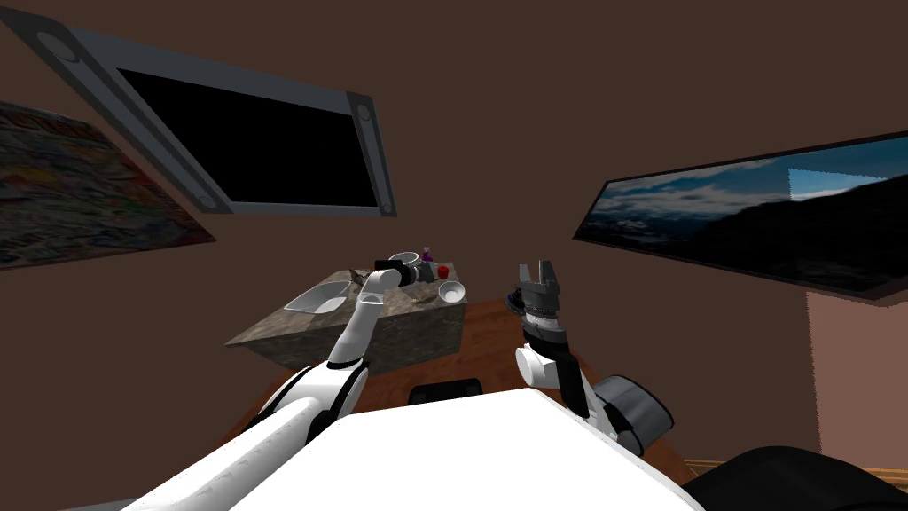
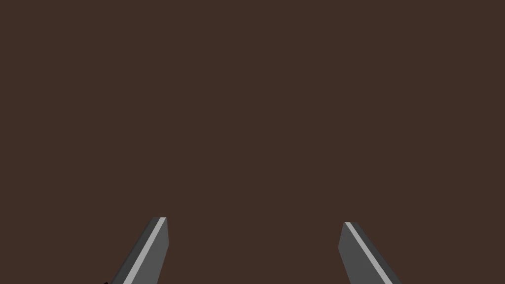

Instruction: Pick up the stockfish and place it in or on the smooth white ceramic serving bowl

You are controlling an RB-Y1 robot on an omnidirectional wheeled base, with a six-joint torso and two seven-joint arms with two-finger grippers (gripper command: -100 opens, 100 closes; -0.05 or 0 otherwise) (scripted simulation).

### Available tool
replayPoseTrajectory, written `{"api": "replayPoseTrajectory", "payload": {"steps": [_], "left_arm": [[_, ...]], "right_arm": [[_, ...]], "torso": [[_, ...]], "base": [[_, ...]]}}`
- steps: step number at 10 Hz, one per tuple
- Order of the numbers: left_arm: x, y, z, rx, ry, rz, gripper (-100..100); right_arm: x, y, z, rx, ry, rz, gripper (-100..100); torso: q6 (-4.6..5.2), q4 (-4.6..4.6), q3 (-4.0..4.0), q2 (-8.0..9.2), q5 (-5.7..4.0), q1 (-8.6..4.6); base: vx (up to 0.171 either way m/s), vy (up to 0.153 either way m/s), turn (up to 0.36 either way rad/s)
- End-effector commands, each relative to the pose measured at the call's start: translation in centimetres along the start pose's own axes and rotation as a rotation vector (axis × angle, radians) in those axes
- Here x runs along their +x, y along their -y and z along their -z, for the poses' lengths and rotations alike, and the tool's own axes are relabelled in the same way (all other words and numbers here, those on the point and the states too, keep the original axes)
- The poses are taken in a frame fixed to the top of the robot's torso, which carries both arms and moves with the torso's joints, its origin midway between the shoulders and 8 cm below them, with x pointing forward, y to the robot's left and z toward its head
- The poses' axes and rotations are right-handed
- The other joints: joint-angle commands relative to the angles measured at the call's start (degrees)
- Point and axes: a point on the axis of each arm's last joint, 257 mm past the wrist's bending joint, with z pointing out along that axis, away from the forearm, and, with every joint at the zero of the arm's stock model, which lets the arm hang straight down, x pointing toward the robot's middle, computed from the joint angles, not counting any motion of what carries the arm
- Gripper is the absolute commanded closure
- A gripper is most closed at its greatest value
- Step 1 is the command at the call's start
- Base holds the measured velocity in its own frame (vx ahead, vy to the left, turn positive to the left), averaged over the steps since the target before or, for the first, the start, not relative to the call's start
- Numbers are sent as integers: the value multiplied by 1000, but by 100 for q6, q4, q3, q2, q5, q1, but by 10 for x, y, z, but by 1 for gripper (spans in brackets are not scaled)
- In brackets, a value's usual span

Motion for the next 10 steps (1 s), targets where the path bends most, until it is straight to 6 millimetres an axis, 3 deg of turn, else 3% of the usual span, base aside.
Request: {"api": "replayPoseTrajectory", "payload": {"steps": [1, 10], "left_arm": [[-5, -8, -1, -46, 24, 2, -100], [-52, -42, 9, -271, 208, 24, -100]], "right_arm": [[0, 0, 0, 0, 0, 0, 0], [0, 0, 0, 0, 0, 0, 0]], "torso": [[0, 0, 0, 0, 0, 0], [-2, -2, -4, -7, 0, -1]], "base": [[2, 27, -66], [5, 21, -101]]}}
